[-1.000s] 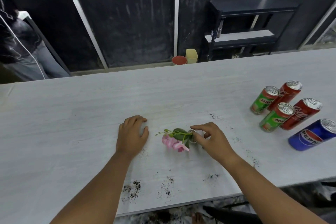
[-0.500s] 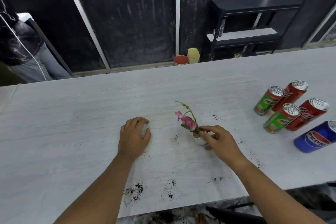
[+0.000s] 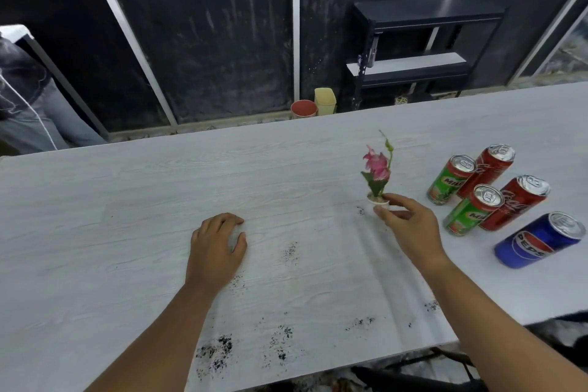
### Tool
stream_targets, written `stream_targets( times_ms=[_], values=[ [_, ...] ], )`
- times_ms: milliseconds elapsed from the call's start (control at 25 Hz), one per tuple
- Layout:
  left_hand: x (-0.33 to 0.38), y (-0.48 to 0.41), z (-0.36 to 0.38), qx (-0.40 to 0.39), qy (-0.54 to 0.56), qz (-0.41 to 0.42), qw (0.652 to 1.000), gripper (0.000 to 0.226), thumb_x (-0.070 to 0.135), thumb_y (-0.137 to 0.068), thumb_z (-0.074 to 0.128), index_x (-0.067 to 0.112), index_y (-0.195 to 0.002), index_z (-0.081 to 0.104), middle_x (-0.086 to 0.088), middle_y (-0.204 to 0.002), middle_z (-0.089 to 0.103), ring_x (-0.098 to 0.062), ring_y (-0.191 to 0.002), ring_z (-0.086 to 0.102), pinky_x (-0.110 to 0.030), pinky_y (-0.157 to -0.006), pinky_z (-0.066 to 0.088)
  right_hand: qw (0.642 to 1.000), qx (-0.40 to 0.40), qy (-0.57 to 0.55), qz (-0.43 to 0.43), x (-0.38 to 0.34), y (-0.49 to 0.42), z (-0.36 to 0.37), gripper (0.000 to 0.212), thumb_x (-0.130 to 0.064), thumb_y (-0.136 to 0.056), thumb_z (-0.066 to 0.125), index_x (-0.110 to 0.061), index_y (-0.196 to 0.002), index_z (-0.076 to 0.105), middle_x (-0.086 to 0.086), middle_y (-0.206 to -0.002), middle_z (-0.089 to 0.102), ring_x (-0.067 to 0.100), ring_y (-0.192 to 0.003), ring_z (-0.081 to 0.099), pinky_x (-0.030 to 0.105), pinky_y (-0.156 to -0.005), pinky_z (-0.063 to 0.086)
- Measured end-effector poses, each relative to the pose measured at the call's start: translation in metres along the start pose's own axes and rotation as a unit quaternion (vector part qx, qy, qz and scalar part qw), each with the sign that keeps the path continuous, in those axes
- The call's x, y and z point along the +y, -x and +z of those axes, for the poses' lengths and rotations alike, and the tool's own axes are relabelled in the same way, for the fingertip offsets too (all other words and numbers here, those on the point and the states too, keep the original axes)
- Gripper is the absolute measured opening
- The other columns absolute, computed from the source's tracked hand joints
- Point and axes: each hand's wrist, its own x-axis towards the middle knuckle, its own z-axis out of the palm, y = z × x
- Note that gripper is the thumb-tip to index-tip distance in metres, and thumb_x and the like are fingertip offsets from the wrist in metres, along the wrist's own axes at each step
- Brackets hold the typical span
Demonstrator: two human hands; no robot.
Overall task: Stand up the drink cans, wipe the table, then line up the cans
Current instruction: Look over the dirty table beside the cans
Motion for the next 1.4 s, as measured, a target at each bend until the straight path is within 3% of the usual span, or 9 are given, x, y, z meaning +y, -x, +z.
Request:
stream_targets(
  times_ms=[200, 360, 520, 760, 960, 1080, 1200, 1320, 1400],
  values=[
    [0.000, 0.000, 0.001, -0.003, -0.006, -0.004, 1.000, 0.029, 0.046, -0.100, 0.053, 0.043, -0.128, 0.058, 0.030, -0.132, 0.053, -0.006, -0.127, 0.052, -0.035, -0.104, 0.040, 0.997, 0.059, 0.043, 0.011, 0.011, -0.051, -0.020, 0.037, -0.041, -0.085, 0.086, -0.036, -0.121, 0.078, -0.017, -0.104, 0.078, -0.002, -0.102, 0.071, 0.023, -0.086, 0.056],
    [-0.002, 0.000, 0.003, -0.010, -0.011, -0.008, 1.000, 0.029, 0.048, -0.101, 0.052, 0.044, -0.129, 0.058, 0.031, -0.135, 0.052, -0.005, -0.130, 0.050, -0.032, -0.105, 0.036, 0.995, 0.080, 0.048, 0.035, 0.026, -0.066, -0.019, 0.039, -0.041, -0.086, 0.084, -0.035, -0.124, 0.077, -0.030, -0.100, 0.071, -0.013, -0.096, 0.065, 0.017, -0.080, 0.052],
    [-0.003, -0.002, 0.004, -0.016, -0.014, -0.013, 1.000, 0.031, 0.049, -0.101, 0.051, 0.045, -0.131, 0.057, 0.031, -0.136, 0.051, -0.005, -0.131, 0.050, -0.032, -0.105, 0.037, 0.994, 0.096, 0.040, 0.027, 0.039, -0.066, -0.015, 0.031, -0.039, -0.089, 0.083, -0.039, -0.119, 0.076, -0.021, -0.105, 0.073, 0.002, -0.102, 0.070, 0.030, -0.088, 0.059],
    [-0.003, -0.002, 0.003, -0.025, -0.014, -0.029, 0.999, 0.031, 0.050, -0.101, 0.051, 0.045, -0.131, 0.057, 0.033, -0.136, 0.050, -0.004, -0.131, 0.049, -0.032, -0.106, 0.036, 0.995, 0.090, 0.037, 0.022, 0.043, -0.051, -0.024, 0.053, -0.026, -0.090, 0.085, -0.022, -0.137, 0.061, -0.007, -0.131, 0.067, 0.013, -0.122, 0.063, 0.035, -0.107, 0.051],
    [0.004, -0.002, -0.001, -0.023, -0.006, -0.028, 0.999, 0.034, 0.046, -0.101, 0.052, 0.038, -0.131, 0.065, 0.021, -0.136, 0.061, -0.012, -0.131, 0.054, -0.038, -0.104, 0.041, 0.994, 0.062, 0.089, 0.013, 0.042, 0.016, -0.030, 0.031, -0.032, -0.095, 0.078, -0.039, -0.122, 0.066, -0.022, -0.122, 0.067, 0.003, -0.121, 0.059, 0.020, -0.088, 0.044],
    [0.013, 0.003, -0.007, -0.038, 0.025, -0.048, 0.998, 0.035, 0.037, -0.104, 0.057, 0.026, -0.134, 0.071, 0.008, -0.139, 0.068, -0.022, -0.132, 0.058, -0.047, -0.108, 0.046, 0.995, 0.034, 0.091, 0.011, 0.043, 0.061, -0.030, 0.032, -0.021, -0.096, 0.076, -0.041, -0.120, 0.067, -0.021, -0.119, 0.068, 0.002, -0.116, 0.061, 0.016, -0.087, 0.045],
    [0.027, 0.009, -0.015, -0.054, 0.094, -0.103, 0.989, 0.033, 0.026, -0.106, 0.059, 0.020, -0.137, 0.070, 0.002, -0.139, 0.069, -0.025, -0.132, 0.059, -0.045, -0.111, 0.049, 0.995, 0.038, 0.095, -0.009, 0.041, 0.094, -0.029, 0.039, -0.010, -0.097, 0.073, -0.046, -0.112, 0.067, -0.011, -0.105, 0.070, -0.004, -0.101, 0.062, 0.023, -0.086, 0.051],
    [0.043, 0.028, -0.023, -0.057, 0.137, -0.129, 0.981, 0.034, 0.023, -0.108, 0.059, 0.022, -0.141, 0.066, 0.006, -0.139, 0.067, -0.019, -0.133, 0.059, -0.034, -0.109, 0.047, 0.996, 0.037, 0.080, 0.004, 0.035, 0.120, -0.025, 0.028, -0.023, -0.098, 0.074, -0.051, -0.102, 0.068, -0.006, -0.083, 0.069, 0.003, -0.086, 0.066, 0.029, -0.069, 0.054],
    [0.057, 0.047, -0.027, -0.062, 0.152, -0.112, 0.980, 0.034, 0.025, -0.109, 0.058, 0.024, -0.142, 0.065, 0.008, -0.140, 0.066, -0.017, -0.133, 0.059, -0.031, -0.111, 0.045, 0.996, 0.026, 0.082, 0.006, 0.033, 0.134, -0.021, 0.023, -0.028, -0.100, 0.072, -0.051, -0.105, 0.070, -0.004, -0.078, 0.068, 0.011, -0.081, 0.071, 0.038, -0.069, 0.059]
  ],
)
